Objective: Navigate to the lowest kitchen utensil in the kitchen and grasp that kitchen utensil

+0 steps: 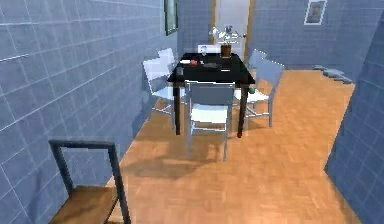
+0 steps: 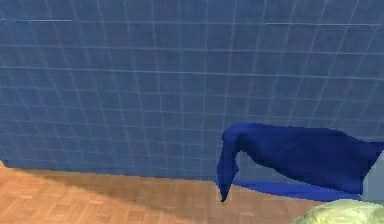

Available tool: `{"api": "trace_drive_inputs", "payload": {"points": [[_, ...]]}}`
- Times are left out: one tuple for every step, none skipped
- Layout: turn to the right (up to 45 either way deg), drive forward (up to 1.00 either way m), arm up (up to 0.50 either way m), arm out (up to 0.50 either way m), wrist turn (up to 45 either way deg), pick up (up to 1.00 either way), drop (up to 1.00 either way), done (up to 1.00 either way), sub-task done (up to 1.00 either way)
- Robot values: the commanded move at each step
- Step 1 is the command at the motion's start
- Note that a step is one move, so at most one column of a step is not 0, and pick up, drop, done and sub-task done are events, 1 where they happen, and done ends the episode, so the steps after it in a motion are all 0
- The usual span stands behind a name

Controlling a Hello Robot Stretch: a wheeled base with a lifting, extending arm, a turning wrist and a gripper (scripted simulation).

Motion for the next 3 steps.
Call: {"api": "trace_drive_inputs", "payload": {"points": [[-3.0,0.00,0.00,0.00,0.0,0.00,0.00,0.00,0.00],[0.0,1.00,0.00,0.00,0.0,0.00,0.00,0.00,0.00],[9.0,0.00,0.00,0.00,0.0,0.00,0.00,0.00,0.00]]}}
